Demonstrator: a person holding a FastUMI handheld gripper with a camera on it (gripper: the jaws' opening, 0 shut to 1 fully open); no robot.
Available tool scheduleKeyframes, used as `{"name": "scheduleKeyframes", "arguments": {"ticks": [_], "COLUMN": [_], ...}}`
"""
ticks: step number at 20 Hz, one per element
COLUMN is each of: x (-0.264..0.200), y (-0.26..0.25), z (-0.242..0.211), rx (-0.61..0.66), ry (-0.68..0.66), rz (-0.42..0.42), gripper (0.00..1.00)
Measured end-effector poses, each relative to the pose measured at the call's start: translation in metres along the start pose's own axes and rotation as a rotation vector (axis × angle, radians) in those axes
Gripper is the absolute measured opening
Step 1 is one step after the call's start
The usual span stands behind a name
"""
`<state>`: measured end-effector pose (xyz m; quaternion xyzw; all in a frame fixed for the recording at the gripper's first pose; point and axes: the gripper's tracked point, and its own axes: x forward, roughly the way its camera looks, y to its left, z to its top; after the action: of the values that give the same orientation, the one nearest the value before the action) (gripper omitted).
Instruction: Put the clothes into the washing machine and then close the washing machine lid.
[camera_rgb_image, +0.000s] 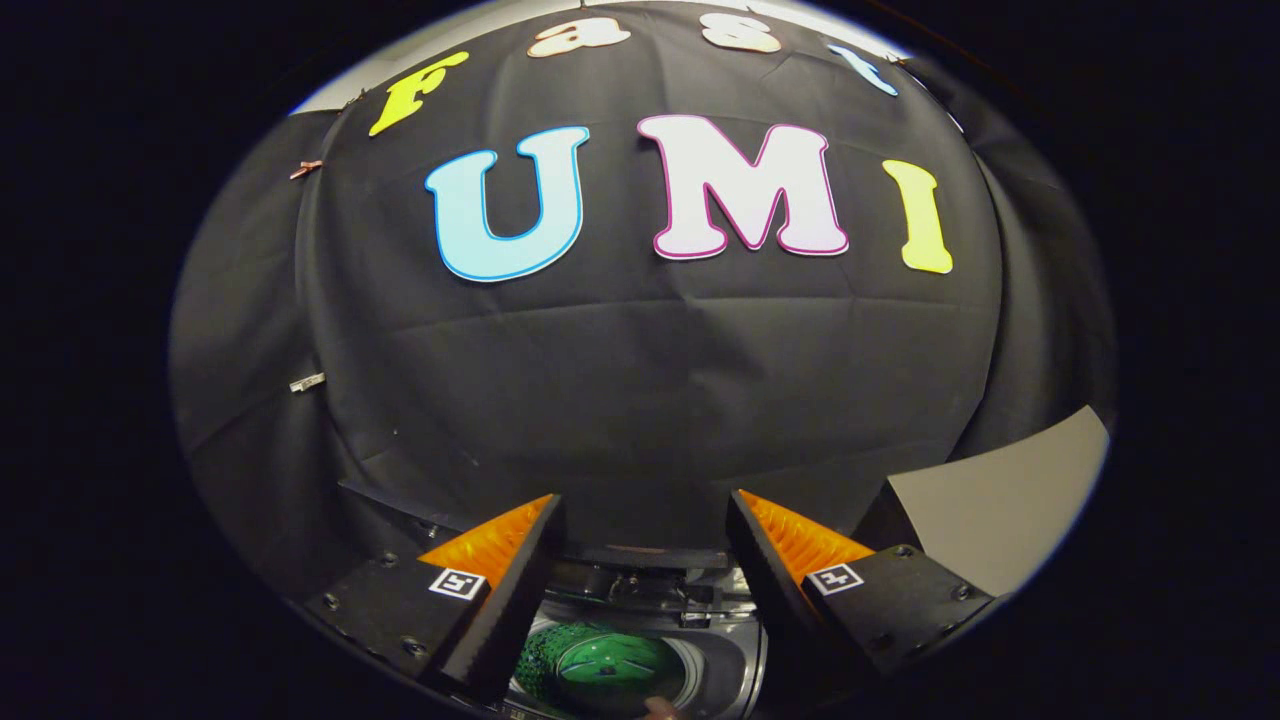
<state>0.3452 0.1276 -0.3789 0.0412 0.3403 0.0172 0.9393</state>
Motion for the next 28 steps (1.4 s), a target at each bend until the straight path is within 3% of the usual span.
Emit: {"name": "scheduleKeyframes", "arguments": {"ticks": [4, 11, 15, 23, 28], "x": [-0.023, -0.044, -0.051, -0.070, -0.104], "y": [0.003, 0.011, 0.008, 0.013, 0.016], "z": [-0.017, -0.086, -0.104, -0.086, -0.050], "rx": [-0.001, 0.037, 0.026, 0.013, 0.002], "ry": [0.005, 0.207, 0.224, 0.188, 0.095], "rz": [-0.009, 0.022, 0.019, 0.042, 0.075], "gripper": [1.00, 1.00, 1.00, 0.99, 0.99]}}
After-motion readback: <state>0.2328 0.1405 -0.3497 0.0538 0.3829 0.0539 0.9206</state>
